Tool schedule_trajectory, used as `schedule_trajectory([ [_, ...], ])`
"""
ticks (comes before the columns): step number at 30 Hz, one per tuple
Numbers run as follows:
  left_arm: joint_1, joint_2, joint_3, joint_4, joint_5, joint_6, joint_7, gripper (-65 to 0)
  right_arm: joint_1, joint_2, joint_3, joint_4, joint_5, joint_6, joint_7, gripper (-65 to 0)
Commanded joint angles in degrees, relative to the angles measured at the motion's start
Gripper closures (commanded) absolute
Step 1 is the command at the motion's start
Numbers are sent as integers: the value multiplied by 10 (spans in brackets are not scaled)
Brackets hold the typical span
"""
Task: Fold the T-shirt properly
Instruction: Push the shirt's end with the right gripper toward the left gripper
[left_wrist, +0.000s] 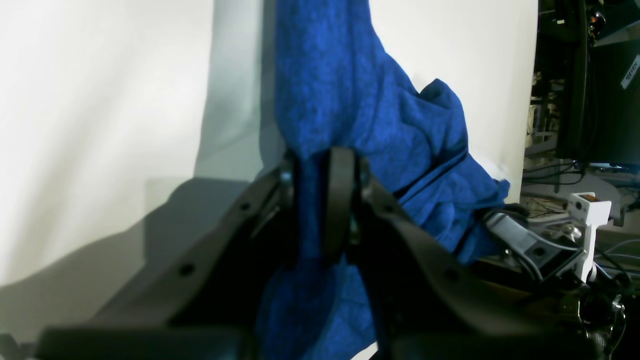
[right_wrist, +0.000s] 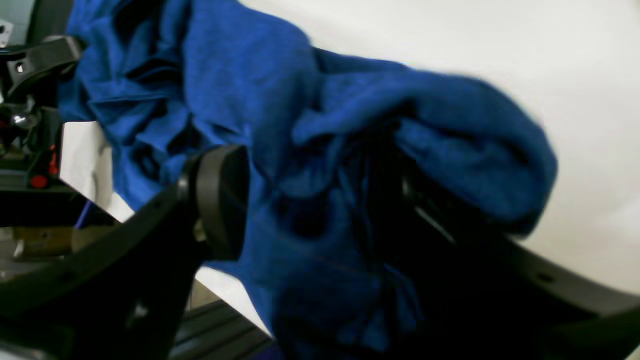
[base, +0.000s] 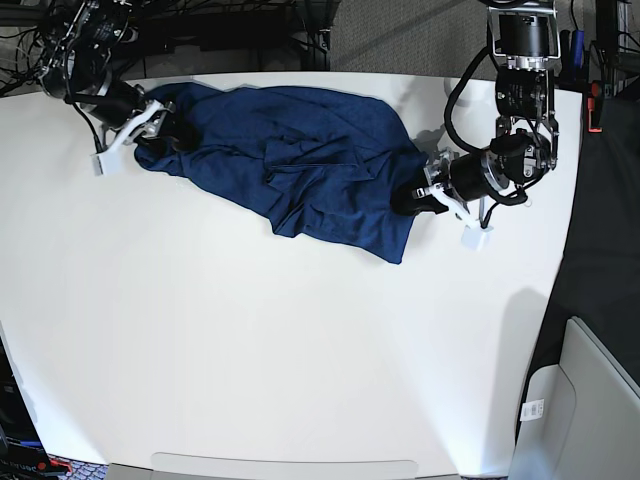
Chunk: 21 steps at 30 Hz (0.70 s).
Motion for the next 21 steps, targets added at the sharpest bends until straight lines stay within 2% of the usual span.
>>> schedule_trajectory([
  [1, -1, -4, -2, 9, -13, -2, -5, -1, -3, -2, -4, 0, -27, -3, -25, -362],
  [4, 1, -4, -2, 9, -13, -2, -5, -1, 2, -9, -15, 4, -26, -3, -25, -324],
  [6, 1, -4, -2, 9, -13, -2, -5, -1, 5, -10, -24, 4, -26, -3, -25, -220],
  [9, 1, -4, -2, 9, -14, -2, -5, -1, 6, -8, -22, 4, -26, -3, -25, -25],
  [10, 1, -4, -3, 9, -14, -2, -5, -1, 6, -6, -22, 4, -26, -3, -25, 0],
  [13, 1, -4, -2, 9, -15, -2, -5, -1, 6, 11, -15, 10, -25, -3, -22, -9],
  [16, 8, -3, -2, 10, -16, -2, -4, -1, 7, 19, 42, 10, -25, -3, -25, -5],
  [21, 23, 17, -1, 12, -16, -2, 7, -1, 20, 68, 76, 4, -5, -3, -25, -4],
])
